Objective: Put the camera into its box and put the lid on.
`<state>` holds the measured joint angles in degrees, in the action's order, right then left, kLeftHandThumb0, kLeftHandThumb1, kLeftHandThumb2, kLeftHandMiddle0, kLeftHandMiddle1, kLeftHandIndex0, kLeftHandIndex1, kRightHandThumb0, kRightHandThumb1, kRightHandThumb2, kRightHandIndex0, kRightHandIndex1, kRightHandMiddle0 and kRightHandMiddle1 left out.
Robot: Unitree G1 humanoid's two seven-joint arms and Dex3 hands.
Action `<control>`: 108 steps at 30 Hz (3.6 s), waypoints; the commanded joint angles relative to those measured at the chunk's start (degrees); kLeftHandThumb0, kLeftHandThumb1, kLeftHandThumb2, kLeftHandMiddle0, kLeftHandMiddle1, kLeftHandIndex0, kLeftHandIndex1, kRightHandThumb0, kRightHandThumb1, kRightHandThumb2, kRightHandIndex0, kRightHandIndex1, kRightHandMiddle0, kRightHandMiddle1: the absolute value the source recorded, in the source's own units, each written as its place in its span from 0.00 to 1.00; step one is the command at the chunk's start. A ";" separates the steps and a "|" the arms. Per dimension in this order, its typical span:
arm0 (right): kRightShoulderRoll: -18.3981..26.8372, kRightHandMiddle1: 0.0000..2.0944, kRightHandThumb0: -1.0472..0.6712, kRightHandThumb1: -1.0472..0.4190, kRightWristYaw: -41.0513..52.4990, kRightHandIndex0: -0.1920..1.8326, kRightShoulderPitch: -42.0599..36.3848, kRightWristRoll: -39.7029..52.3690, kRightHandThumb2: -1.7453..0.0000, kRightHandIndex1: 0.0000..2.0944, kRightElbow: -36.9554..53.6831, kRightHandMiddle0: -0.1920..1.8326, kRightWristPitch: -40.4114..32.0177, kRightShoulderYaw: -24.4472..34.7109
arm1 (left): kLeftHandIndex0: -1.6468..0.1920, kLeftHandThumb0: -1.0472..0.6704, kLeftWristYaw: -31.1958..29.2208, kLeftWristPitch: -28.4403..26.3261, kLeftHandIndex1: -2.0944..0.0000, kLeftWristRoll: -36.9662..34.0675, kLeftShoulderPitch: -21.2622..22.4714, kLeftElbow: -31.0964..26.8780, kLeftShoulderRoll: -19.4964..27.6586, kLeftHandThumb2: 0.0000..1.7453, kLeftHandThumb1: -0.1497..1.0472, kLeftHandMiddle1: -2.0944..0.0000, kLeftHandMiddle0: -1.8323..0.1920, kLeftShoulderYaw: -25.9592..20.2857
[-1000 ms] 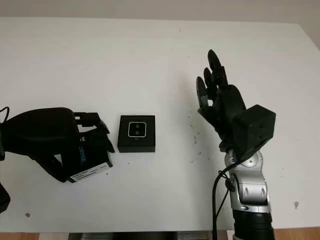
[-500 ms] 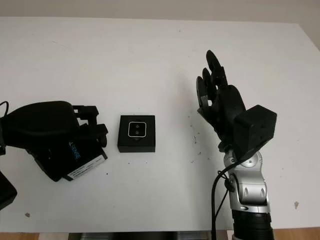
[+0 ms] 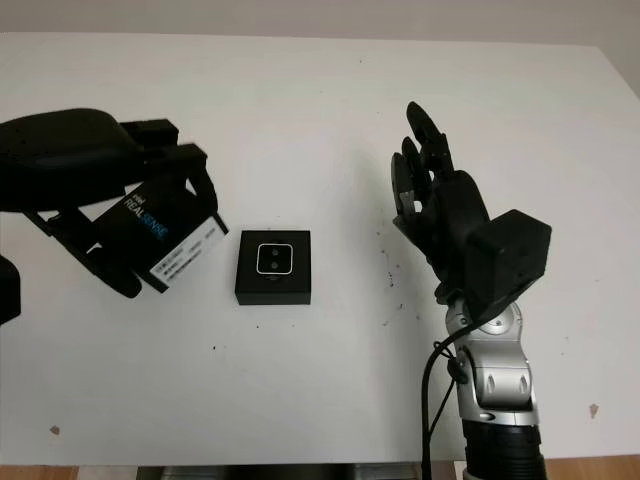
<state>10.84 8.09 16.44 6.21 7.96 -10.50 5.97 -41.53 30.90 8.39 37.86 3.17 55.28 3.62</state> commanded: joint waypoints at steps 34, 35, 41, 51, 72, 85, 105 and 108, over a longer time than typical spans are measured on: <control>-0.30 0.08 0.20 0.00 -1.62 0.04 3.91 -6.45 0.68 0.02 -0.16 0.02 -2.46 -4.50 | 0.69 0.48 -1.06 -43.26 0.34 23.89 0.29 -23.92 -16.88 0.03 0.91 0.07 0.63 10.78; -0.32 0.08 0.19 0.00 -1.53 0.04 3.82 -6.32 0.69 0.02 -0.29 0.02 -2.22 -4.44 | 0.69 0.48 -1.55 -43.57 0.33 25.07 0.43 -24.08 -16.94 0.03 0.91 0.03 0.60 11.42; -0.30 0.08 0.19 0.00 -2.11 0.05 3.93 -7.41 0.69 0.02 -0.86 0.04 -1.61 -4.94 | 0.68 0.46 -3.83 -41.72 0.33 27.49 0.51 -22.96 -17.30 0.03 0.91 0.00 0.53 13.88; -0.59 0.07 0.15 0.00 -3.30 0.06 3.81 -9.30 0.70 0.03 -1.08 0.05 -1.90 -5.91 | 0.78 0.48 -4.96 -45.09 0.15 27.42 -0.15 -21.75 -19.64 0.04 0.99 0.00 0.51 14.02; -0.45 0.05 0.14 0.00 -3.80 0.08 3.44 -12.30 0.69 0.03 -2.65 0.08 -0.62 -6.75 | 0.77 0.47 2.08 -48.07 0.18 29.74 -0.12 -18.59 -24.32 0.03 0.99 0.00 0.53 15.01; -2.66 0.03 0.16 0.00 -3.65 0.07 4.36 -10.98 0.69 0.03 -3.69 0.09 -0.63 -6.98 | 0.71 0.46 -1.16 -49.04 0.00 30.37 -1.97 -21.32 -25.39 0.04 0.99 0.00 0.46 15.66; -2.14 0.03 0.17 0.00 -3.25 0.07 3.92 -10.51 0.70 0.03 -3.90 0.09 -0.07 -6.28 | 0.69 0.47 -5.63 -54.09 0.00 28.12 -3.86 -24.71 -24.52 0.05 1.00 0.00 0.51 15.61; -1.96 0.03 0.17 0.00 -3.35 0.07 4.04 -10.94 0.69 0.03 -3.93 0.09 -0.11 -6.48 | 0.76 0.46 -7.34 -58.57 0.00 29.73 -3.32 -25.65 -25.18 0.06 1.00 0.00 0.51 16.52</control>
<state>8.55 4.78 20.49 -4.58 4.02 -10.96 -0.59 -46.93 -26.69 38.19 35.77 -21.62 30.83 17.96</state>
